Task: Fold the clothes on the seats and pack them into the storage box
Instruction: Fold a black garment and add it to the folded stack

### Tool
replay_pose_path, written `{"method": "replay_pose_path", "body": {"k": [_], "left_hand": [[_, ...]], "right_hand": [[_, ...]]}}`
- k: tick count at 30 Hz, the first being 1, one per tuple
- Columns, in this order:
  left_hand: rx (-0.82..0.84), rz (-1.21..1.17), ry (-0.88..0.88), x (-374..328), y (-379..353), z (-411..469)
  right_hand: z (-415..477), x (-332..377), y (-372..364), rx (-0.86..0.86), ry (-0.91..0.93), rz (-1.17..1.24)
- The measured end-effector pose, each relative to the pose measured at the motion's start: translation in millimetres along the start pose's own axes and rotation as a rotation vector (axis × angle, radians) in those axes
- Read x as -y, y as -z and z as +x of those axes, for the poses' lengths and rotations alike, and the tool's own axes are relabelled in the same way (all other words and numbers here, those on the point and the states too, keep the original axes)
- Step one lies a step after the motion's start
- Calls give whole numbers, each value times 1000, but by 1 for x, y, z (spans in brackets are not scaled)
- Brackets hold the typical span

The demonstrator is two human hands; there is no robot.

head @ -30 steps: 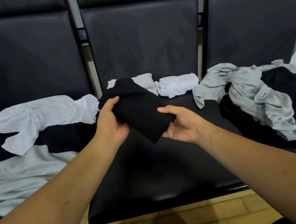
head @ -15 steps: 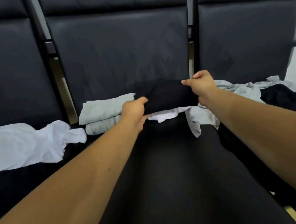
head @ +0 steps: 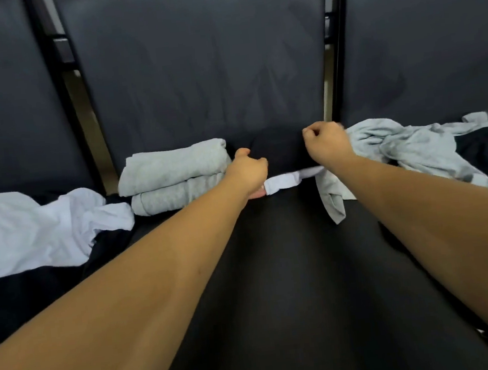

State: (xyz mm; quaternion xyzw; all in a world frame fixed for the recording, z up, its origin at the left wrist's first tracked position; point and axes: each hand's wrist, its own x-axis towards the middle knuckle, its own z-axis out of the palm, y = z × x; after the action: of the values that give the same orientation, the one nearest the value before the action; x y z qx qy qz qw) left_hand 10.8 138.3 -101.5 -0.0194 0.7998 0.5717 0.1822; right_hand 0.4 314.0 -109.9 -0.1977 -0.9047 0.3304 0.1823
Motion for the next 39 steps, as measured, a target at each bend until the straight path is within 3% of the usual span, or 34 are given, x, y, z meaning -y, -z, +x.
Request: {"method": "replay_pose_path", "body": {"k": [5, 10, 15, 17, 19, 24, 29, 31, 34, 37, 39], "left_hand": [[50, 114, -91, 17, 58, -69], [-89, 194, -111, 62, 157, -139], [-374, 823, -87, 109, 249, -188], [-336, 1116, 42, 132, 270, -201], [-301, 1257, 85, 155, 283, -206], [-415, 1223, -151, 180, 297, -206], [-460, 1042, -207, 181, 307, -210], [-540, 742, -191, 166, 309, -216], [-672, 281, -213, 141, 310, -228], [-735, 106, -300, 133, 316, -232], [-612, 76, -338, 136, 319, -233]], "right_hand": [[-56, 41, 13, -92, 217, 11], [-137, 104, -6, 174, 333, 62], [-210, 157, -51, 521, 455, 70], [-238, 174, -76, 647, 541, -4], [-264, 187, -98, 760, 586, -124], [-291, 198, -131, 768, 651, -328], [-289, 212, -133, 700, 638, -339], [-279, 217, -131, 672, 496, -187], [-266, 227, -116, 619, 141, 374], [-260, 249, -82, 726, -140, 1022], [-258, 265, -55, 779, -228, 1315]]}}
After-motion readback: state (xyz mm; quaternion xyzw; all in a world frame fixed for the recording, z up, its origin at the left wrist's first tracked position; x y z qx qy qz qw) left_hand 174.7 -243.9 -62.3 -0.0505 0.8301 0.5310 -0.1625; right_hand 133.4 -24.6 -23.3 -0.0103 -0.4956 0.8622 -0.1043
